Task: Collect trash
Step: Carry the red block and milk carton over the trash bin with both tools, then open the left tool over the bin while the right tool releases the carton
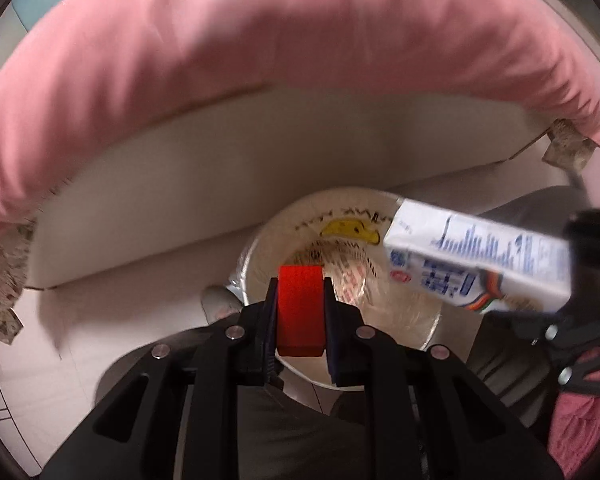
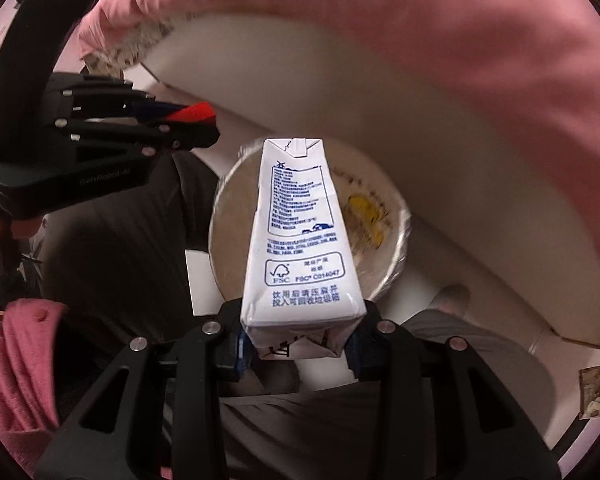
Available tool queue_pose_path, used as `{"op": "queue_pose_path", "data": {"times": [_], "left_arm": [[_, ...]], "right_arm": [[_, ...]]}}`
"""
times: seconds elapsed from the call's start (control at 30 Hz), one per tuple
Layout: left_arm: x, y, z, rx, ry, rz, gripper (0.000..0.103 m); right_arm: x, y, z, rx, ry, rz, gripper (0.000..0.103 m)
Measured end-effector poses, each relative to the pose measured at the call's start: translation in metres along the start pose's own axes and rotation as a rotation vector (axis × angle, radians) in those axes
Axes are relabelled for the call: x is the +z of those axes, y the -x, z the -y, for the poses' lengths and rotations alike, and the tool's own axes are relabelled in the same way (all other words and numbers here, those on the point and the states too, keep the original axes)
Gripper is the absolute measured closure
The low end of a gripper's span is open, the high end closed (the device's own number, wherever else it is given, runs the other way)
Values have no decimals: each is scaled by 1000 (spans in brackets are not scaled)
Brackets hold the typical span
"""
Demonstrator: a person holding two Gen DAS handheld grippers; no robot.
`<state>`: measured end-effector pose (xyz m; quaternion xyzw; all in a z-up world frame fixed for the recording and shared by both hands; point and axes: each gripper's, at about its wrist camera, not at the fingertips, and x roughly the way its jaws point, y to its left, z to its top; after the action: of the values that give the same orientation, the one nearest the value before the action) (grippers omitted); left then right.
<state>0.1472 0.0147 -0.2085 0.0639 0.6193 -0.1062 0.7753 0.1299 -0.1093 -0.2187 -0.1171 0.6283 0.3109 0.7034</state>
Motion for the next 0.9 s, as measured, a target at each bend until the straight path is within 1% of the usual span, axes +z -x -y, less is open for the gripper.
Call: {"op": "queue_pose_path", "data": {"times": [0.2,0.3,0.53,0.6,0.73,0.8,0.9], "left_arm": [[5,-41,-1,-36,35,-88,81],[8,-62,-1,-50,48,-134,81],[14,-108,-7,-95,93,-231,81],[12,-121,-11,-111,120,-266,81],[15,-143,-14,-166,173,-319,81],[17,-151,-15,-165,181,-325,81],[17,-162,-14,-174,196,-355,81]], "right_arm": [[8,-43,3,37,-39,-106,65],[15,-68,7,36,-76,-162,66],[21,-125,25,77,-178,-302,65],[24,-140,30,91,-210,-344,65],[29,-165,36,92,-239,-388,65],[30,-176,38,100,-252,-407,65],[32,-191,42,100,-265,-432,65]]}}
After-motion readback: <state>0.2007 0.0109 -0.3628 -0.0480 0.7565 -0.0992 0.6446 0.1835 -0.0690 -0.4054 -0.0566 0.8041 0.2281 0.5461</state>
